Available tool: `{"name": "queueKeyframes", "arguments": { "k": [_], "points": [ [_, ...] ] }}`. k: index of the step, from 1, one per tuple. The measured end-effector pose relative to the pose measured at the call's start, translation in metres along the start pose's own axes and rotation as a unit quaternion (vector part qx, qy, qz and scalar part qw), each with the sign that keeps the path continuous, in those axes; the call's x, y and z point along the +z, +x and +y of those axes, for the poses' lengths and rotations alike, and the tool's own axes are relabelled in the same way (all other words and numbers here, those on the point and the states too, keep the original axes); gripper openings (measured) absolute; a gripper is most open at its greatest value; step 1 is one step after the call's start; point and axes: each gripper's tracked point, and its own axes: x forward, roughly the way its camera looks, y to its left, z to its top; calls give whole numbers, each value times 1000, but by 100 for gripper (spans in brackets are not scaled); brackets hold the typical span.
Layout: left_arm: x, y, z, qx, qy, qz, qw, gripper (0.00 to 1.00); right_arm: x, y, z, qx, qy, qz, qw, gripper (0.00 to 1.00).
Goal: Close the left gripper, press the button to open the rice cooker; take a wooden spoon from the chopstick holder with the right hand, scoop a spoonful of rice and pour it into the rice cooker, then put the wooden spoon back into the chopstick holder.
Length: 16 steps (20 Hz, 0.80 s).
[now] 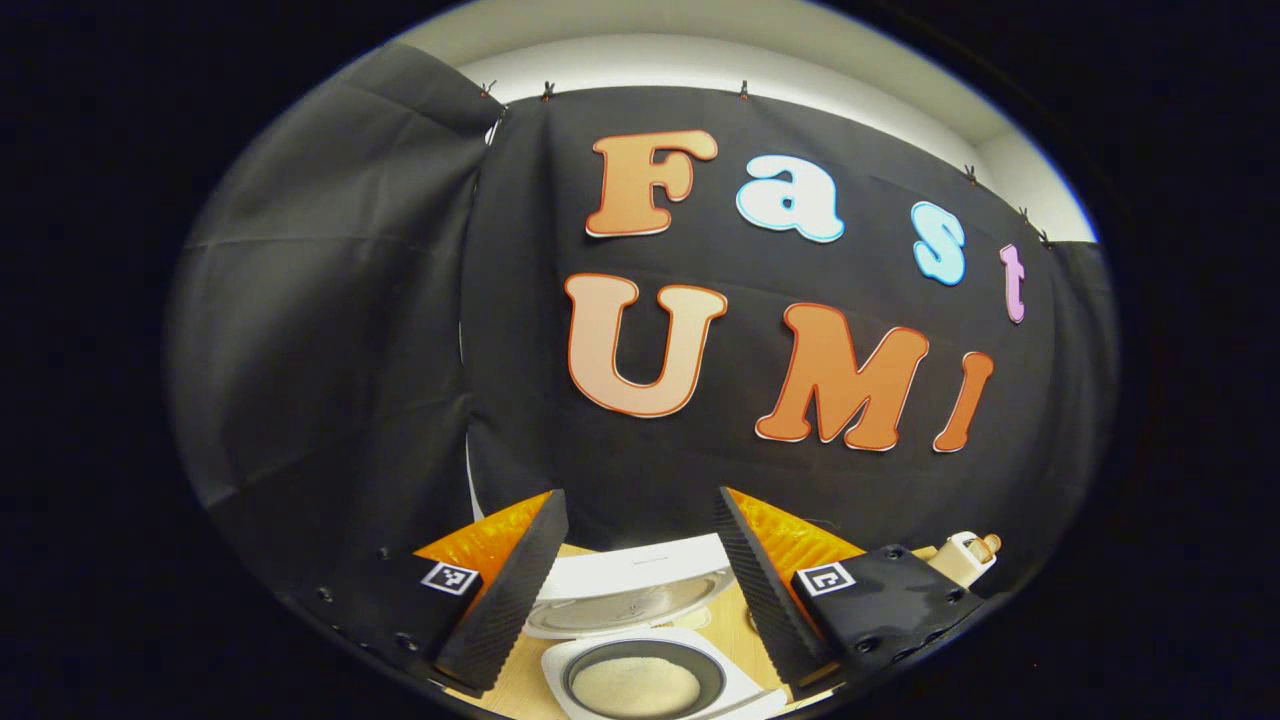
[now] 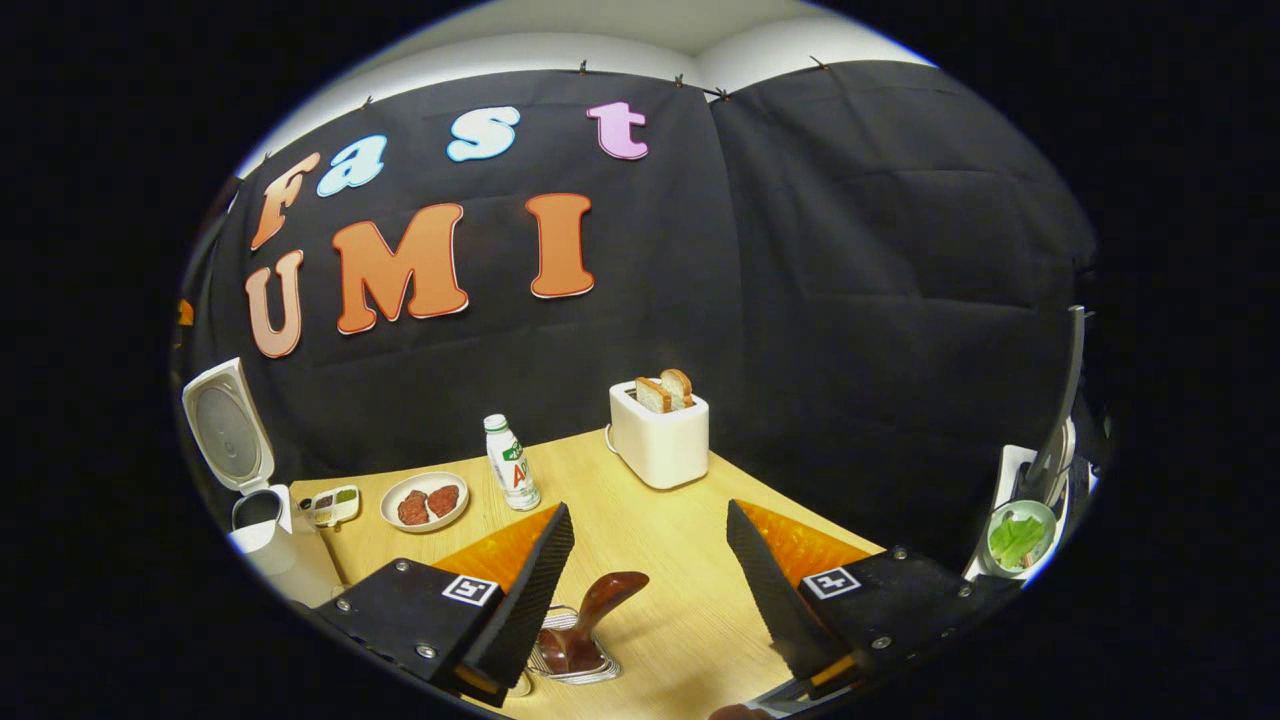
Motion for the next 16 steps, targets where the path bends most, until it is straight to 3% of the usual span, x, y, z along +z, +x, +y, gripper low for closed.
{"name": "queueKeyframes", "arguments": {
  "k": [2,7,10,11,12,16],
  "points": [
    [-14,32,6,13,23,31,999,99,2,-6,3,-1,-4,-2,1000,95],
    [-56,72,10,13,20,107,994,100,8,-10,2,-8,-8,-7,1000,95],
    [-78,73,9,9,5,147,989,100,14,-8,4,-5,-11,-7,1000,95],
    [-77,72,10,5,-8,136,991,100,14,-7,6,-1,-12,-6,1000,100],
    [-81,69,8,-2,-14,145,989,100,17,-6,8,2,-13,-5,1000,95],
    [-90,51,-3,-27,-22,155,987,100,28,-4,25,24,-21,-15,999,95]
  ]
}}
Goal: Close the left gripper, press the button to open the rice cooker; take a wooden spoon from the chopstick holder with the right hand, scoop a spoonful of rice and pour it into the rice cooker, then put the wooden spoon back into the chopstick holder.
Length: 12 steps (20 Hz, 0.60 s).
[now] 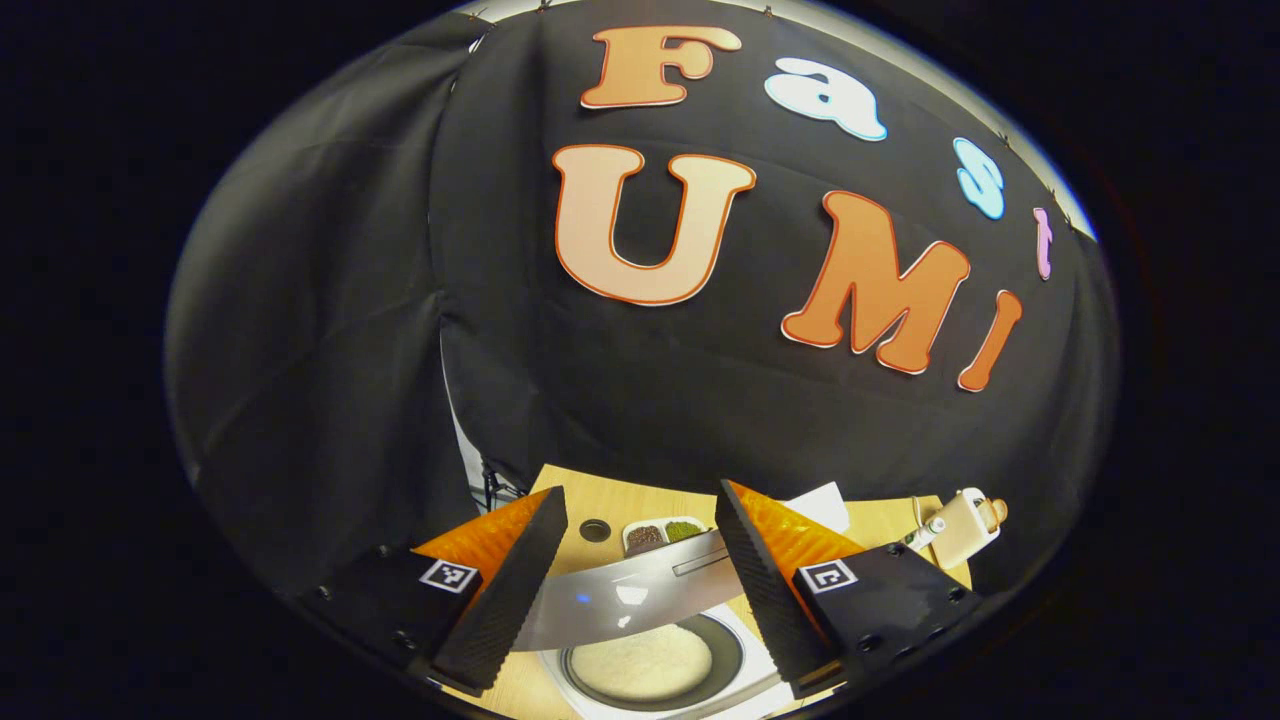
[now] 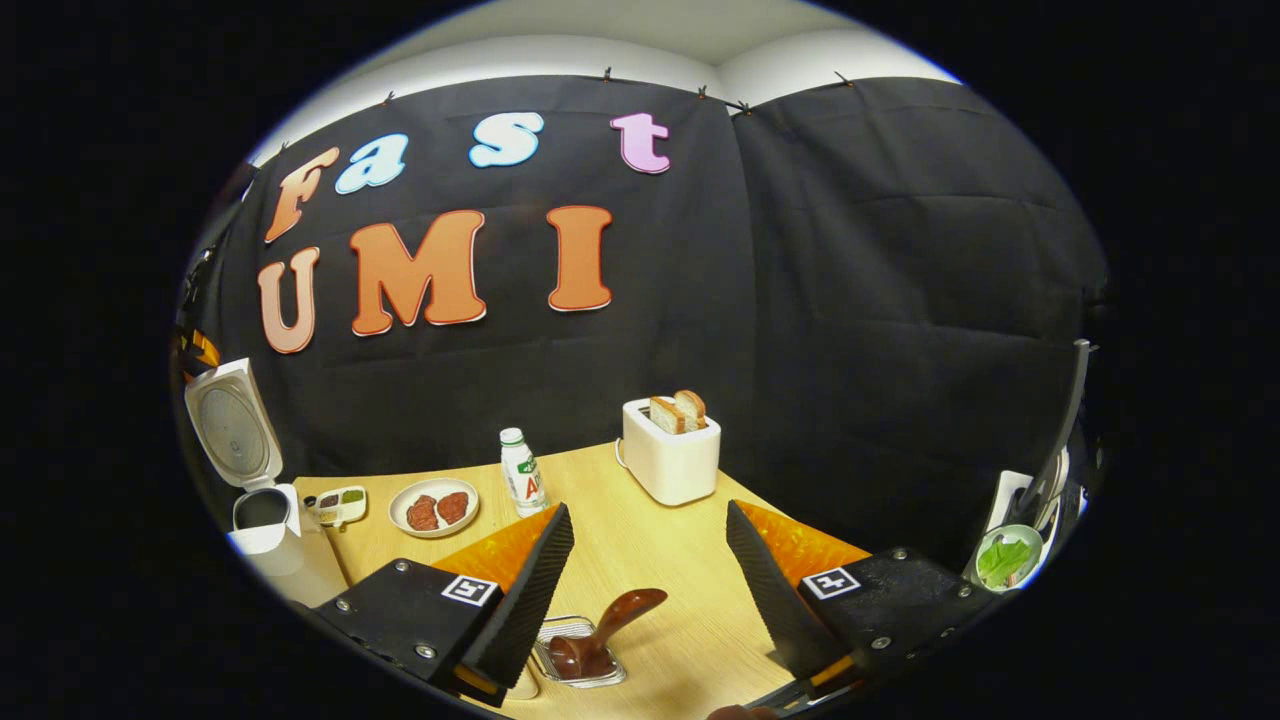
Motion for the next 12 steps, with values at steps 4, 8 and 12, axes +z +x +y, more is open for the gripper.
{"name": "queueKeyframes", "arguments": {
  "k": [4,8,12],
  "points": [
    [-31,-23,-16,-23,-10,19,999,100,9,5,18,30,3,-5,1000,95],
    [-92,-41,-23,-3,20,37,999,100,8,6,29,54,1,-5,999,95],
    [-154,-51,-39,-8,4,53,999,100,8,4,34,68,8,-2,998,95]
  ]
}}
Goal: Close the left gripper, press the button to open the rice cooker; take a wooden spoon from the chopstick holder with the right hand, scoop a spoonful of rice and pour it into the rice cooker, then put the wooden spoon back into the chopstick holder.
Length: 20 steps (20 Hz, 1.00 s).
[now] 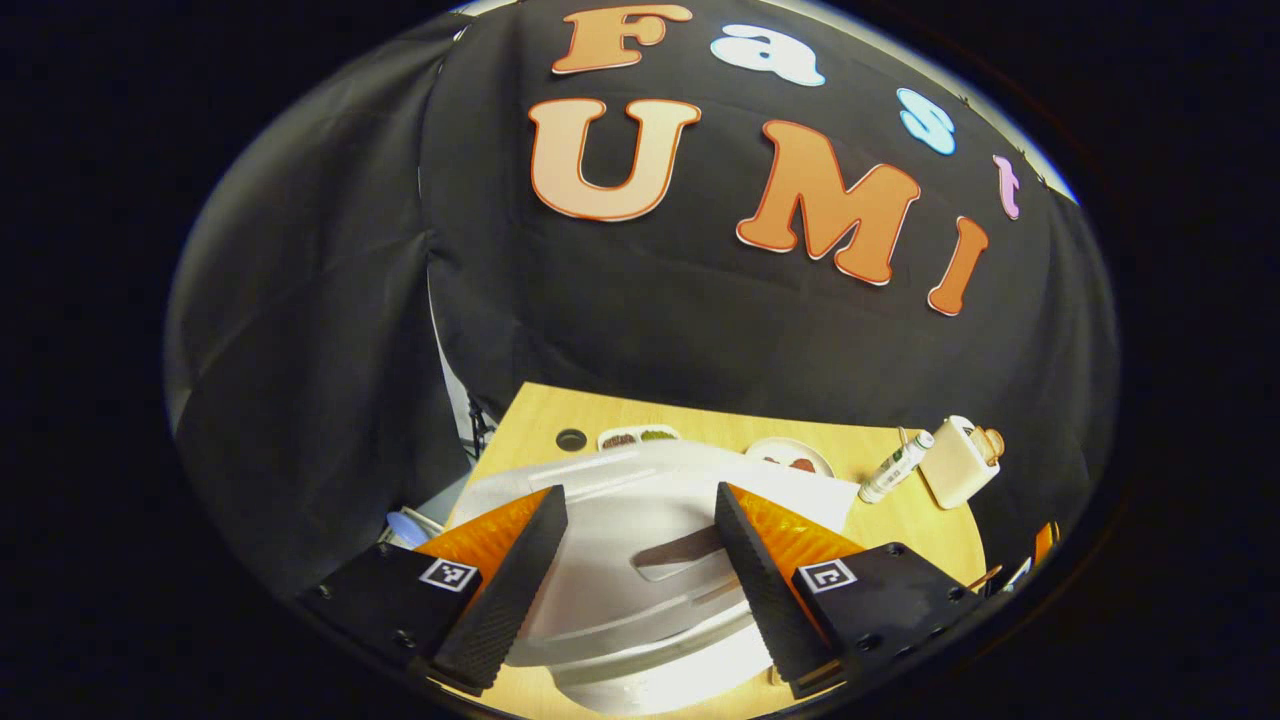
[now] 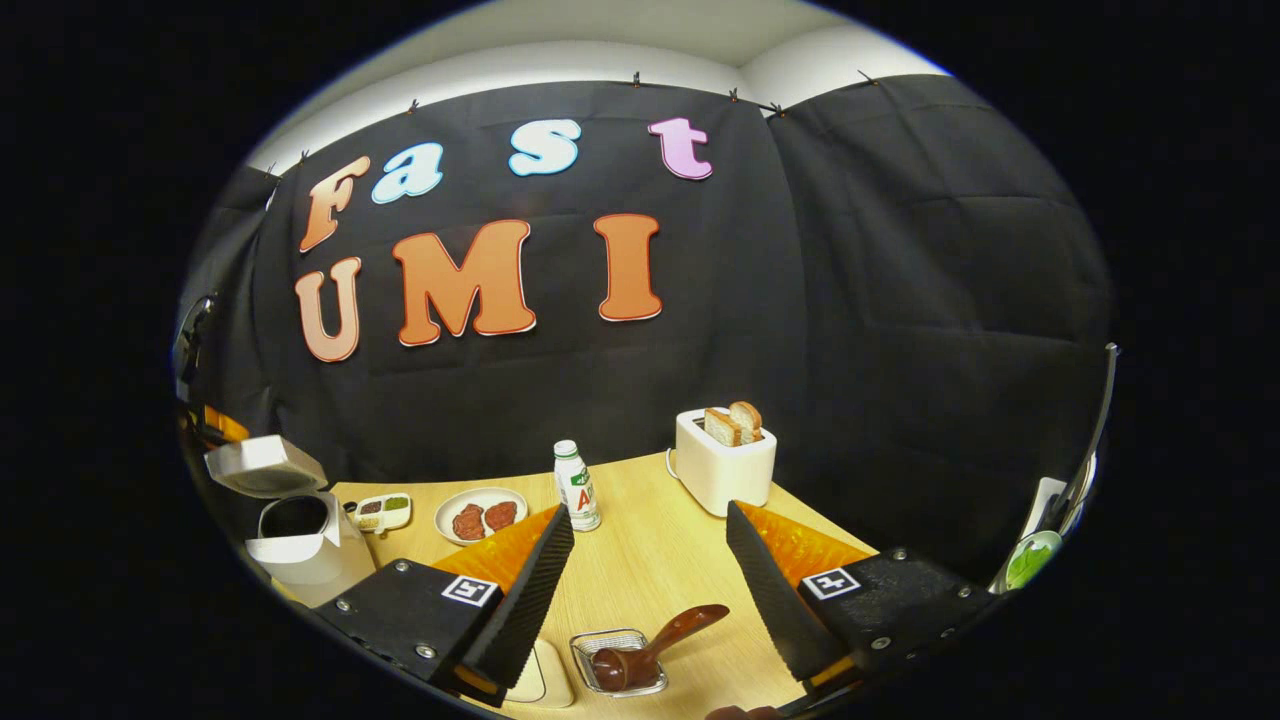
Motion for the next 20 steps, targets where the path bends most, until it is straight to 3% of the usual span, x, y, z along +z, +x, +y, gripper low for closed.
{"name": "queueKeyframes", "arguments": {
  "k": [3,14,17,20],
  "points": [
    [-28,4,-3,5,-18,-6,1000,100,-5,-3,1,4,-7,5,1000,95],
    [-109,14,0,47,53,22,997,100,-16,-7,4,17,-26,27,999,95],
    [-102,20,0,47,39,-13,998,100,-19,-7,7,22,-32,32,999,95],
    [-102,15,-5,43,66,-20,997,100,-16,-9,16,34,-36,30,998,95]
  ]
}}
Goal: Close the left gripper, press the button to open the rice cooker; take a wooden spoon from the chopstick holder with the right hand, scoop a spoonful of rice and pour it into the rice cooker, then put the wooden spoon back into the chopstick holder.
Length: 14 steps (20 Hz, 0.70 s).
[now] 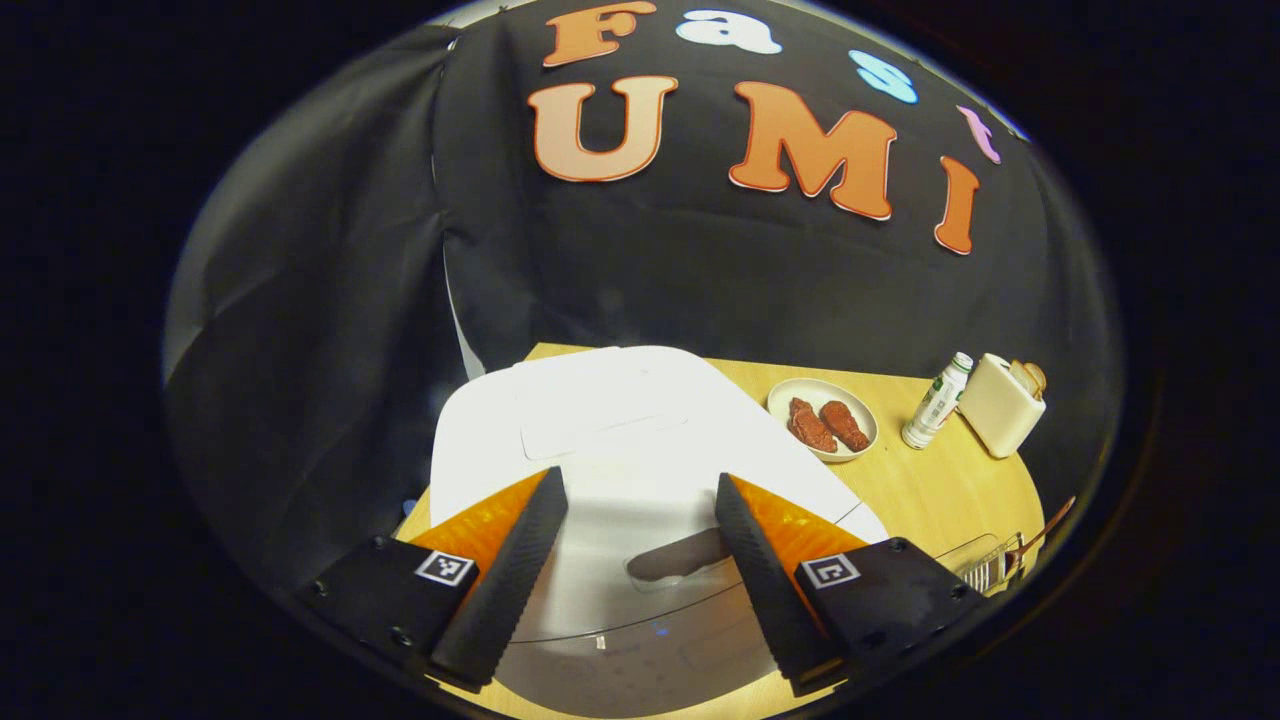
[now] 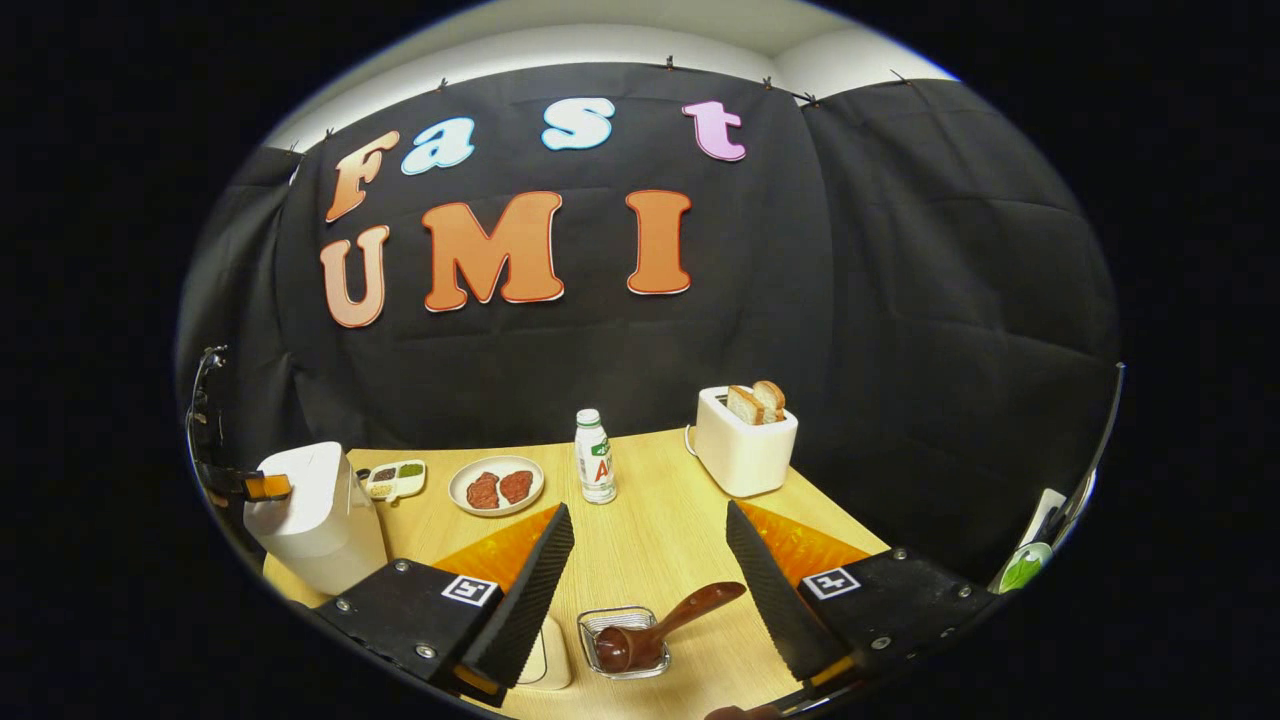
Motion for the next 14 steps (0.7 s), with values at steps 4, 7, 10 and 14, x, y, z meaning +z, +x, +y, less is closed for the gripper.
{"name": "queueKeyframes", "arguments": {
  "k": [4,7,10,14],
  "points": [
    [17,-29,8,-15,-33,-8,999,100,18,-4,13,14,-6,-15,1000,95],
    [66,-72,26,-7,-38,-67,997,100,36,-9,19,23,-17,-30,999,95],
    [113,-119,42,-1,-43,-130,991,100,55,-15,28,35,-6,-46,998,95],
    [156,-183,55,6,-49,-192,980,100,76,-16,33,41,-10,-69,997,95]
  ]
}}
